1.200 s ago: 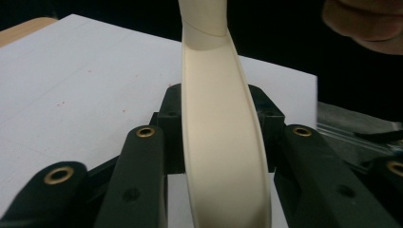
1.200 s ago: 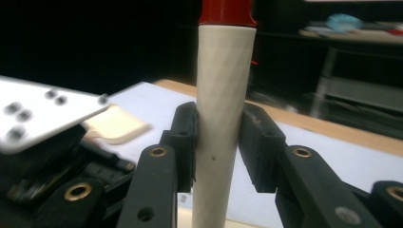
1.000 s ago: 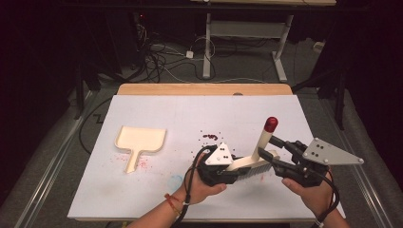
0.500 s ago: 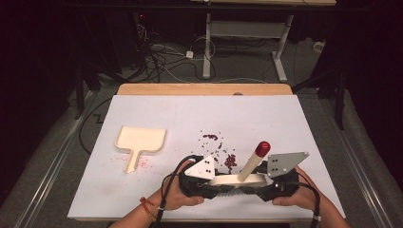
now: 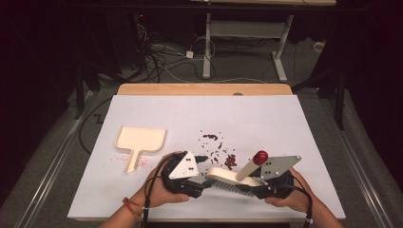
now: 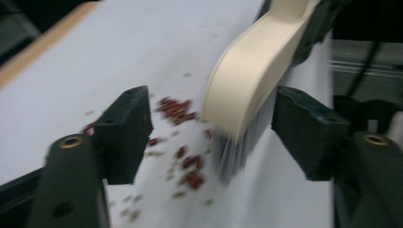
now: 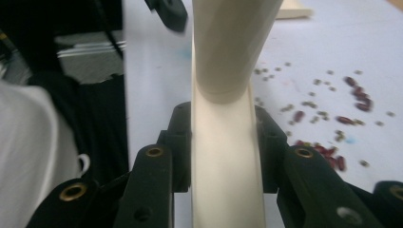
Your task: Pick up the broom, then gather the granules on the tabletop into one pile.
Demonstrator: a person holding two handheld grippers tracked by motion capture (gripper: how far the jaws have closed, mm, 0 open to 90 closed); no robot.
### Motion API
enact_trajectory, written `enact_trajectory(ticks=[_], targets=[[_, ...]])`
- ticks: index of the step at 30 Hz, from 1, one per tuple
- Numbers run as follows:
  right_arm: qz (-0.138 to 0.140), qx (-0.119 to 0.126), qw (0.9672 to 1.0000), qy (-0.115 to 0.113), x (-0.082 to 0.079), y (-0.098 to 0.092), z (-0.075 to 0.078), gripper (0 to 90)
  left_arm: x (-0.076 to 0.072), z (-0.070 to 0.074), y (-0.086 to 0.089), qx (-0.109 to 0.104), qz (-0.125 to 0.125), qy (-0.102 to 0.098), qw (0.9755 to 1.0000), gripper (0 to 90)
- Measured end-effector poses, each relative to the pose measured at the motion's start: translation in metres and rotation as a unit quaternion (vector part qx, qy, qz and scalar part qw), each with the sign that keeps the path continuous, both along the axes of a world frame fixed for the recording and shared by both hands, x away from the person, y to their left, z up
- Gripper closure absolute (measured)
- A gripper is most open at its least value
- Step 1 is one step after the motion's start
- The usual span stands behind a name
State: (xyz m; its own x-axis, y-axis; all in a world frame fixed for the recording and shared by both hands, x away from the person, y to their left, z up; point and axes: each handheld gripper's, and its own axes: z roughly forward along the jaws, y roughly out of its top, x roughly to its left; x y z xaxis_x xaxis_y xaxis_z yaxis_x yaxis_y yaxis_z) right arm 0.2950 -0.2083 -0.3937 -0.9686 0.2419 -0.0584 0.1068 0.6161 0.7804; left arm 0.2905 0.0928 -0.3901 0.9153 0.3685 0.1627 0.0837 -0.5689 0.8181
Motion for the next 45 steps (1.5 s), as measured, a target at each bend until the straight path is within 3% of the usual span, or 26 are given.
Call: enact_trajectory(ticks=[1, 2, 3, 4, 6, 7, 8, 9, 10, 11, 12, 13, 14, 15, 17, 18, 21, 27, 28, 29, 33, 35, 36, 38, 41, 45], targets=[[-0.008, 0.004, 1.0, 0.001, 0.001, -0.001, 0.0, 67.3, 0.0, 0.0, 0.0, 0.0, 0.0, 0.0, 1.0, 24.6], [-0.008, 0.004, 1.0, 0.001, 0.001, -0.001, 0.0, 67.3, -0.001, -0.001, 0.01, 0.0, 0.022, -0.011, 0.9997, 24.6], [-0.034, 0.017, 0.9993, -0.002, 0.003, -0.003, 0.002, 67.3, -0.003, -0.002, 0.026, -0.009, 0.051, -0.017, 0.9985, 23.7], [-0.041, 0.019, 0.9989, -0.008, 0.004, -0.004, 0.003, 67.2, -0.003, -0.002, 0.026, -0.009, 0.051, -0.017, 0.9985, 23.6], [-0.057, 0.022, 0.9981, -0.011, 0.005, -0.006, 0.004, 67.2, -0.006, -0.006, 0.042, -0.01, 0.075, -0.029, 0.9967, 22.9], [-0.065, 0.024, 0.9975, -0.014, 0.006, -0.007, 0.005, 67.2, -0.009, -0.011, 0.057, -0.003, 0.102, -0.033, 0.9942, 22.8], [-0.074, 0.022, 0.9968, -0.018, 0.007, -0.008, 0.005, 67.2, -0.009, -0.011, 0.057, -0.003, 0.102, -0.033, 0.9942, 22.8], [-0.082, 0.019, 0.9962, -0.021, 0.008, -0.009, 0.005, 67.2, -0.012, -0.019, 0.07, 0.01, 0.127, -0.044, 0.9909, 22.8], [-0.082, 0.019, 0.9962, -0.021, 0.008, -0.009, 0.005, 67.2, -0.012, -0.019, 0.07, 0.01, 0.127, -0.044, 0.9909, 22.7], [-0.092, 0.019, 0.9954, -0.019, 0.009, -0.01, 0.006, 67.2, -0.015, -0.023, 0.075, 0.016, 0.139, -0.04, 0.9893, 22.7], [-0.107, 0.019, 0.9938, -0.022, 0.012, -0.013, 0.006, 67.3, -0.021, -0.03, 0.086, 0.026, 0.165, -0.042, 0.985, 22.6], [-0.111, 0.018, 0.9933, -0.026, 0.014, -0.014, 0.007, 67.3, -0.021, -0.03, 0.086, 0.026, 0.165, -0.042, 0.985, 22.5], [-0.118, 0.019, 0.9925, -0.028, 0.015, -0.015, 0.007, 67.3, -0.027, -0.037, 0.096, 0.035, 0.188, -0.045, 0.9805, 22.0], [-0.125, 0.018, 0.9915, -0.031, 0.017, -0.016, 0.008, 67.3, -0.027, -0.037, 0.096, 0.035, 0.188, -0.045, 0.9805, 21.2], [-0.137, 0.022, 0.9898, -0.031, 0.02, -0.019, 0.009, 67.3, -0.032, -0.043, 0.107, 0.033, 0.208, -0.038, 0.9768, 21.2], [-0.143, 0.024, 0.9889, -0.031, 0.022, -0.021, 0.008, 67.3, -0.035, -0.049, 0.114, 0.04, 0.223, -0.033, 0.9734, 21.0], [-0.158, 0.025, 0.9867, -0.031, 0.025, -0.025, 0.008, 67.3, -0.034, -0.053, 0.12, 0.038, 0.227, -0.027, 0.9728, 20.8], [-0.213, 0.016, 0.9755, -0.053, 0.037, -0.039, 0.009, 67.3, -0.029, -0.057, 0.121, 0.047, 0.228, -0.026, 0.9721, 19.2], [-0.213, 0.016, 0.9755, -0.053, 0.037, -0.039, 0.009, 67.3, -0.029, -0.057, 0.121, 0.049, 0.227, -0.026, 0.9723, 19.2], [-0.23, 0.014, 0.9716, -0.053, 0.041, -0.043, 0.008, 67.3, -0.029, -0.058, 0.123, 0.051, 0.228, -0.027, 0.9719, 19.2], [-0.261, -0.007, 0.9629, -0.067, 0.054, -0.047, 0.003, 67.3, -0.027, -0.059, 0.125, 0.052, 0.233, -0.023, 0.9708, 19.2], [-0.279, -0.017, 0.957, -0.077, 0.063, -0.048, 0.0, 67.3, -0.027, -0.061, 0.126, 0.056, 0.234, -0.018, 0.9704, 19.2], [-0.279, -0.017, 0.957, -0.077, 0.063, -0.048, 0.0, 67.3, -0.027, -0.061, 0.126, 0.06, 0.234, -0.019, 0.9703, 19.2], [-0.303, -0.021, 0.95, -0.073, 0.079, -0.048, -0.004, 67.4, -0.028, -0.062, 0.125, 0.066, 0.231, -0.019, 0.9705, 19.3], [-0.317, -0.022, 0.9458, -0.064, 0.093, -0.043, -0.006, 67.4, -0.028, -0.064, 0.125, 0.074, 0.23, -0.017, 0.9701, 19.3], [-0.334, -0.053, 0.9365, -0.092, 0.109, -0.033, -0.01, 67.4, -0.027, -0.066, 0.126, 0.07, 0.233, -0.011, 0.9699, 19.3]])
